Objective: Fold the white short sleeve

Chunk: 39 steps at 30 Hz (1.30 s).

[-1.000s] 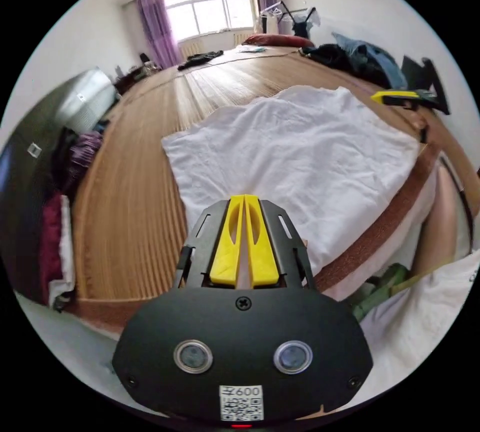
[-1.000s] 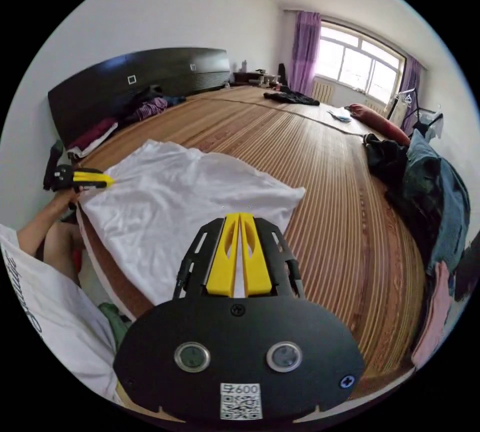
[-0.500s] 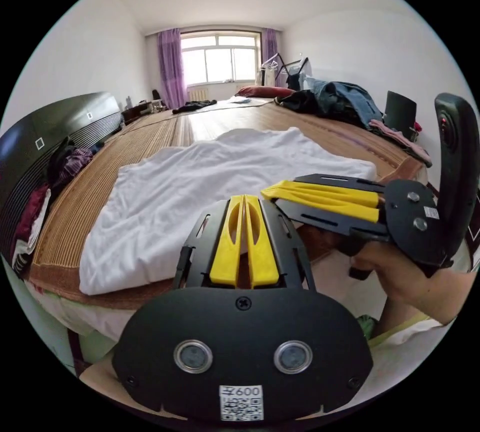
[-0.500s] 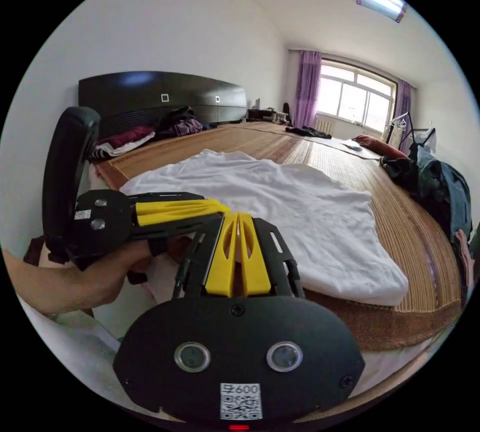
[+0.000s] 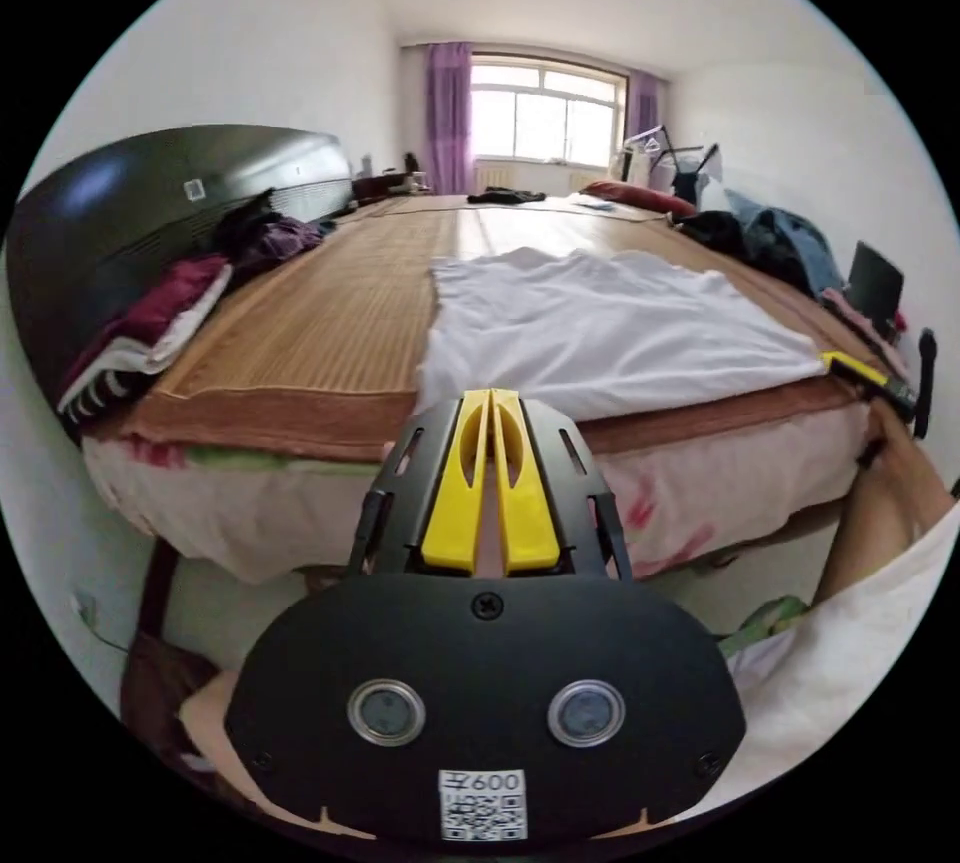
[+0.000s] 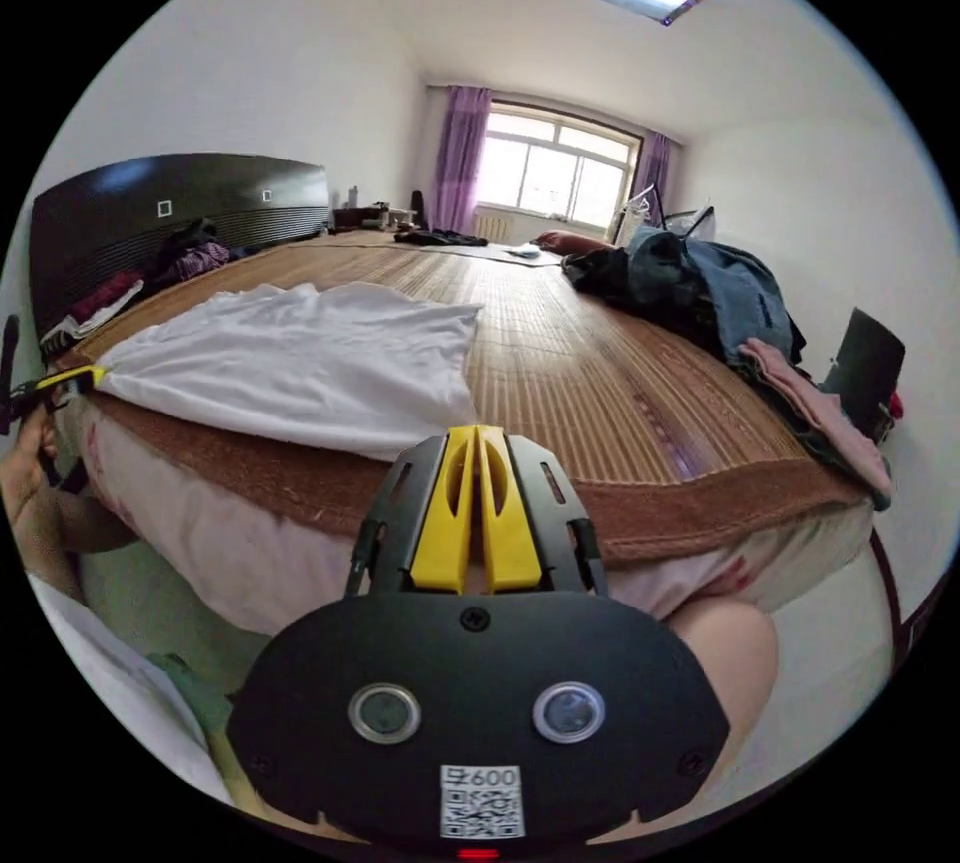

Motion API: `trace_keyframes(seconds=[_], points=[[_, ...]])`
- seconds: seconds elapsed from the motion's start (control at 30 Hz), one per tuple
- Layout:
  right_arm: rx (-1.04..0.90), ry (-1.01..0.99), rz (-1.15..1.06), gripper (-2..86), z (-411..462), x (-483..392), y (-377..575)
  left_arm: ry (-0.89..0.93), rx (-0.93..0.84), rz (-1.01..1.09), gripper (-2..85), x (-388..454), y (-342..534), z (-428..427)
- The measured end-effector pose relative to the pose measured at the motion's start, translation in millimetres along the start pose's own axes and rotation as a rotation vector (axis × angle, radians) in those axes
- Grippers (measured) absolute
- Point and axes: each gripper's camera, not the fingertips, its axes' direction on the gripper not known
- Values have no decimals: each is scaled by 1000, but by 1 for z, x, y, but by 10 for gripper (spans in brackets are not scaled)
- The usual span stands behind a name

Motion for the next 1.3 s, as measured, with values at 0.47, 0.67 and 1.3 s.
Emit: trace_keyframes(seconds=[0.47,0.67,1.3], points=[[100,-486,-217,-4,-19,-7,29,-83,151,855,52,197,142,-2],[124,-665,-329,41,-14,-50,57,11,212,846,110,267,184,16],[164,-678,-579,78,14,-68,139,-101,177,852,109,184,324,59]])
